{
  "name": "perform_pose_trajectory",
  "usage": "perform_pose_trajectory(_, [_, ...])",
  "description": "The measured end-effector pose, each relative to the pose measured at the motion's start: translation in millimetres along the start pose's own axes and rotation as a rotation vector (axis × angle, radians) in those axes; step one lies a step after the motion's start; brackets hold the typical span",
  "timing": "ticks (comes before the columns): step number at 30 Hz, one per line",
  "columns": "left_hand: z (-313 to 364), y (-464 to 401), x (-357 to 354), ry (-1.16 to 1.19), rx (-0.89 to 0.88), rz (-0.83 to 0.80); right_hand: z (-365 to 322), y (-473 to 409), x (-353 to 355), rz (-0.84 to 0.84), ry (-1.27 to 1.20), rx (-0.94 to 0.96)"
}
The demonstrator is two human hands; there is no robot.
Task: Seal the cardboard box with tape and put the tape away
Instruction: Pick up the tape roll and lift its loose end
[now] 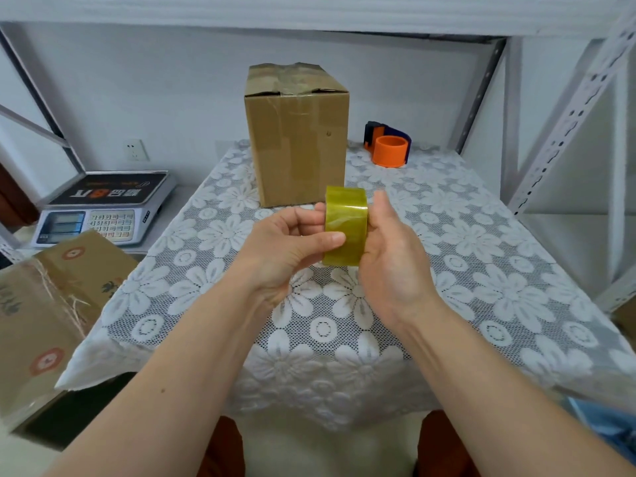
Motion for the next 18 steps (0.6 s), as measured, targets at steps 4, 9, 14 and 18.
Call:
perform_pose_trajectory(4, [-3,1,-2,0.017,0.007,0.021,1,-1,9,0.080,0.074,0.029])
perform_pose_trajectory(9, [-3,1,1,0.091,0.019,0.029,1,-2,9,0.073,0.099,0.037])
perform_pose_trajectory(14, [-4,2,-1,0.095,0.034,0.016,-1,0,8,0.080,0.080,0.014])
perform_pose_trajectory(18, [-10,4,-5,0.094,0.055,0.030,2,0,19,0.183,0.132,0.002])
Point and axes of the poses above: each hand's wrist, its own y-axis away from the middle knuckle, its own x-axis out of the back of the hand, z = x × y, the point moved 10 cm from there along -y, towards the middle knuckle, and after that the axes turned 1 degree about -x, right-handed, at the moved point
